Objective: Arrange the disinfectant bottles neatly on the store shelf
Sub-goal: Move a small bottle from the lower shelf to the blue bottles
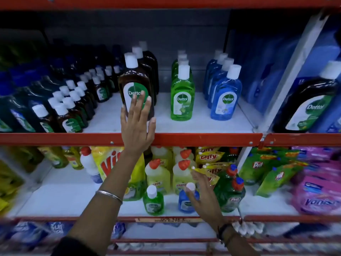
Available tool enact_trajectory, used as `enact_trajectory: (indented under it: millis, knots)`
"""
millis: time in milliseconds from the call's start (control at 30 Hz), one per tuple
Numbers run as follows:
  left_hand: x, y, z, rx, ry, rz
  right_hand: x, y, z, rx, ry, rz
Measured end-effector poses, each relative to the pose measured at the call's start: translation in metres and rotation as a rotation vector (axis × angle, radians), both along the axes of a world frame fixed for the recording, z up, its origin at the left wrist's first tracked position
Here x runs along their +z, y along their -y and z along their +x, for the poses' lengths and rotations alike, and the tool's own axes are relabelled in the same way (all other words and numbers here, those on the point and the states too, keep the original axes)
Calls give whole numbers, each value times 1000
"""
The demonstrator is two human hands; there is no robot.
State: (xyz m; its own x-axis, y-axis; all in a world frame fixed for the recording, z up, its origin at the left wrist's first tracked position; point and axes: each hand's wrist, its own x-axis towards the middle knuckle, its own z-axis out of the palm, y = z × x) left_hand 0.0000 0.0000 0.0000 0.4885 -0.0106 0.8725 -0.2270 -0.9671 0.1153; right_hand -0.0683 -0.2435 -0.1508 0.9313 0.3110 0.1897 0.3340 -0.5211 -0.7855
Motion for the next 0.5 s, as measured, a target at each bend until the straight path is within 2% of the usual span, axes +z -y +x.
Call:
enact_trajectory:
  millis: [100, 167, 367, 500]
  knots:
    - [1, 0, 6, 132, -4, 27, -9, 1, 0, 24, -177, 39]
    - [-3, 2, 8, 162, 4, 56, -9, 1, 1, 23, -229, 89]
    - [-5, -2, 10, 183, -1, 97, -1, 9, 13, -5, -193, 175]
    - [-5, -2, 9, 186, -4, 111, 36, 15, 16, -23, -94, 251]
